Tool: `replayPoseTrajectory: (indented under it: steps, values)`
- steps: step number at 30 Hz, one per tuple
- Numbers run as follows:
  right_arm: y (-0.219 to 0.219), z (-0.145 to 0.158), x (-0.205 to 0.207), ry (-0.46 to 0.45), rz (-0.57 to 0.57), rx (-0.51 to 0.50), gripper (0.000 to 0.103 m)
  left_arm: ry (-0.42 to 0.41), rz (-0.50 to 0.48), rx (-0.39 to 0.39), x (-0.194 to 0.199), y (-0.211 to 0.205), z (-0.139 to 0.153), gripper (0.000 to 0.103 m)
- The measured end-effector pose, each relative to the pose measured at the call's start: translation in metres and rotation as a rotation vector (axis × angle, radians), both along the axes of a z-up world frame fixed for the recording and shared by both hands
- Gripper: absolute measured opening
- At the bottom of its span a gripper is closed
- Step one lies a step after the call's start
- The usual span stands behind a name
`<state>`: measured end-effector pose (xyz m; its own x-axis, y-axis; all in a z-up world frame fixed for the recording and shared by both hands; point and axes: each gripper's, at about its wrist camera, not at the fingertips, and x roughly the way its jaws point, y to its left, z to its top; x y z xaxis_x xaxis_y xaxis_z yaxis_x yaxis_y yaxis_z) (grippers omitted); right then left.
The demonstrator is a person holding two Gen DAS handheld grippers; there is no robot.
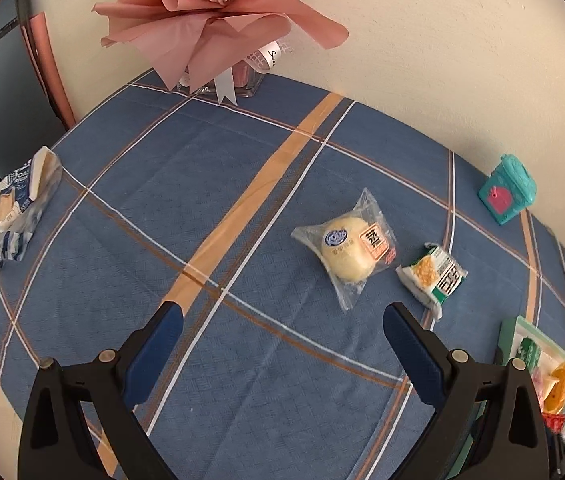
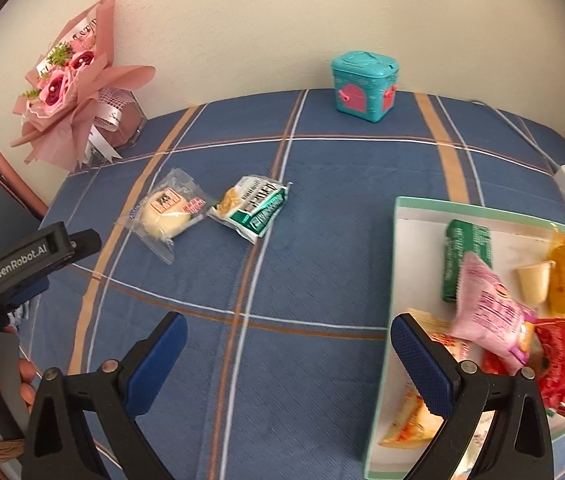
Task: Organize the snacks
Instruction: 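Grasp the green-and-white snack pack with the right tool while the left tool grasps the clear-wrapped bun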
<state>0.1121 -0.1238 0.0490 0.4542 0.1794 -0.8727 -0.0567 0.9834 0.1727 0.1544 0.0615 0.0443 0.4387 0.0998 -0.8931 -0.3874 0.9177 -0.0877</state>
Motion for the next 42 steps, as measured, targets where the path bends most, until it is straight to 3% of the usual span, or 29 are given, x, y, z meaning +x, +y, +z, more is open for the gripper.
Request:
replayPoseTrajectory:
  steps: [9, 14, 23, 29, 35, 42]
  values:
    - [0.005, 0.000, 0.022, -0.027, -0.011, 0.016, 0.103, -0.015, 0.009, -0.089, 0.019, 0.003, -0.007, 0.100]
    - [0.009, -0.006, 0.043, -0.032, -0.012, 0.028, 0.102, -0.040, -0.006, -0.098, 0.036, 0.002, -0.012, 0.100]
    - [0.031, -0.042, 0.095, 0.013, -0.025, 0.006, 0.100, -0.022, -0.007, -0.136, 0.066, 0.005, -0.041, 0.100]
    - [0.043, -0.067, 0.121, 0.049, -0.037, 0.003, 0.100, -0.037, 0.008, -0.221, 0.078, 0.005, -0.058, 0.100]
    - [0.046, -0.082, 0.140, 0.064, -0.046, 0.023, 0.099, -0.039, 0.009, -0.198, 0.088, 0.002, -0.066, 0.100]
    - [0.060, -0.083, 0.151, 0.041, -0.024, -0.052, 0.093, -0.025, 0.009, -0.201, 0.091, -0.003, -0.076, 0.099]
